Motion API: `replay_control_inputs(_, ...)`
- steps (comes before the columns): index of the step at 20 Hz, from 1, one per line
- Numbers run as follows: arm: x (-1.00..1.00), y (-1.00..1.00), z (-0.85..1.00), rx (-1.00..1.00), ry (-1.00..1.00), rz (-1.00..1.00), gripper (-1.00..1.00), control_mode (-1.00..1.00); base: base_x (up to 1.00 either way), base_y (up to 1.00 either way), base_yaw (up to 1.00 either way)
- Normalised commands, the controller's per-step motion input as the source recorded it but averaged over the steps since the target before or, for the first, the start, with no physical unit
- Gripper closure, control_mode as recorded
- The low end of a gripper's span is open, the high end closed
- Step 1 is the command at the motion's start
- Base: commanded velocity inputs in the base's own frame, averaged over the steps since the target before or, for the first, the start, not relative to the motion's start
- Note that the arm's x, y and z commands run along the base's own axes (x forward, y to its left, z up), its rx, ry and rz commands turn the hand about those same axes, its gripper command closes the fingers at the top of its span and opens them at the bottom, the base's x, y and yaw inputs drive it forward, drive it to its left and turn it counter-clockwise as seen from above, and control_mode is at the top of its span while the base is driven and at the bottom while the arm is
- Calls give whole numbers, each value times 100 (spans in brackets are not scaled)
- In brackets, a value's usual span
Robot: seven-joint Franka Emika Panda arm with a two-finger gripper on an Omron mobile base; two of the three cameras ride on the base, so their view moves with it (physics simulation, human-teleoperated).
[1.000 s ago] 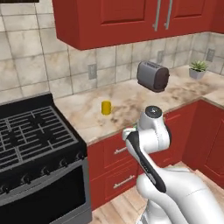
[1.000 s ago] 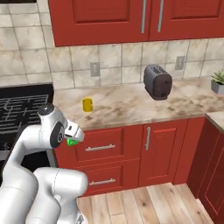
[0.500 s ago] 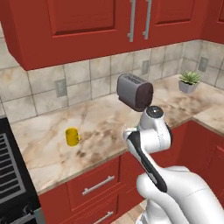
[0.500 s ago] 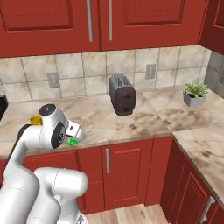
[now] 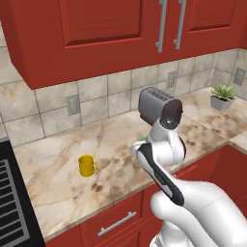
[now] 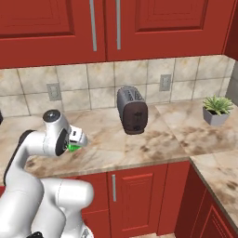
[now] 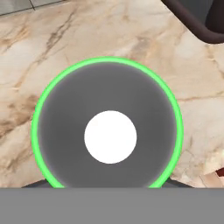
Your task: Clear the mugs and bowl far away from the sink.
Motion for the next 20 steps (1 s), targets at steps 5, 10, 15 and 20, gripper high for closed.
replay_control_inputs(5,17,39,1,0,3,25,100,-100,0,0,0)
replay_control_inputs(10,3,4,-4,-2,1,1,100,-100,0,0,0)
replay_control_inputs(15,26,29,-35,-10,7,0,100,-100,0,0,0)
replay_control_inputs(20,45,40,-33,-9,5,0,100,-100,0,0,0)
